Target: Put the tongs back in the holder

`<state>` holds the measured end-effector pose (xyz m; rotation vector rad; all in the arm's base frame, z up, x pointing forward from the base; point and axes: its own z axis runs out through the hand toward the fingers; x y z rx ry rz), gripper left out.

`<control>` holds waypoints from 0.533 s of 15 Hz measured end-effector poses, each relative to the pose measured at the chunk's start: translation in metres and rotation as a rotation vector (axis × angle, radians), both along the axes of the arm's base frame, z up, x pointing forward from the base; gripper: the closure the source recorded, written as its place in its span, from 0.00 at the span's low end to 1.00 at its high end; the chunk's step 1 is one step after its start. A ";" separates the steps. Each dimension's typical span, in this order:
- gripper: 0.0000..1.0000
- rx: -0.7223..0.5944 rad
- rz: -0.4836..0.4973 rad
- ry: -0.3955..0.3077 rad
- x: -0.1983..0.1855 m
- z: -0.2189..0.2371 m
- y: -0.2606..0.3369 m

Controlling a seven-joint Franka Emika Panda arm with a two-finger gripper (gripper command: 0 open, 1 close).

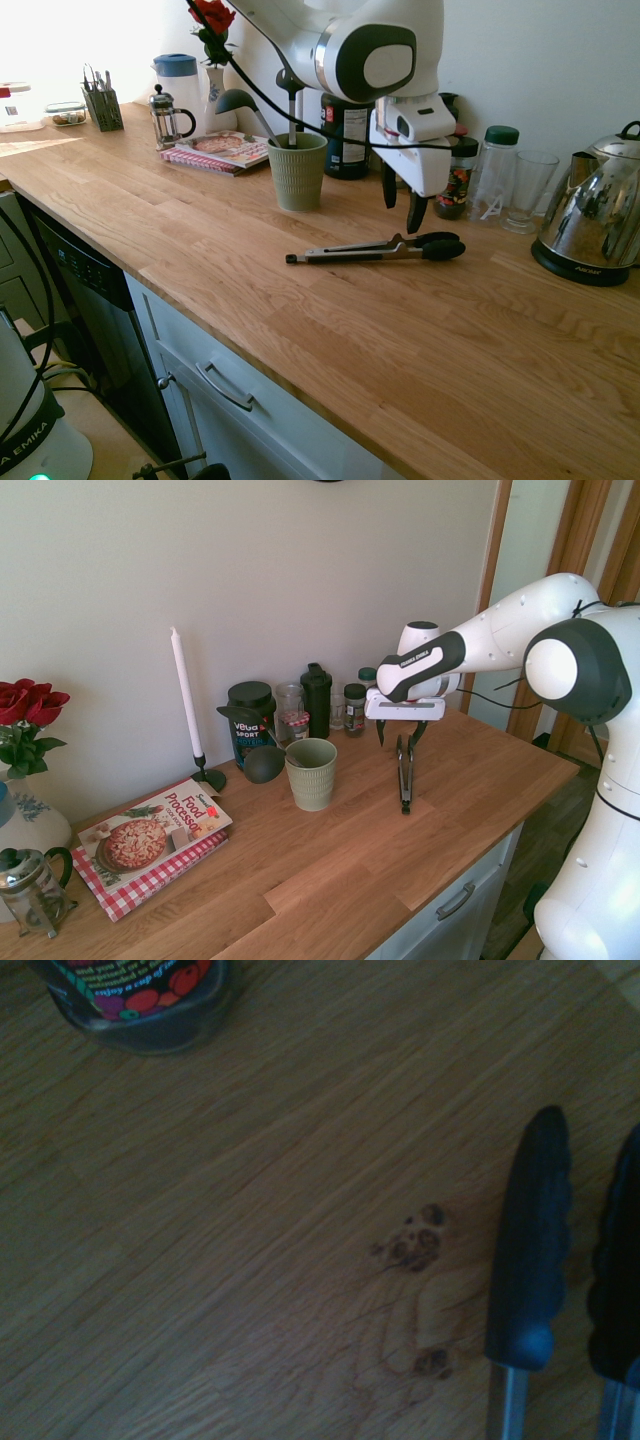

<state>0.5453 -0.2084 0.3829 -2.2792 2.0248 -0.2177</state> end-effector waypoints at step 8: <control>1.00 0.008 0.018 0.017 0.012 -0.025 0.012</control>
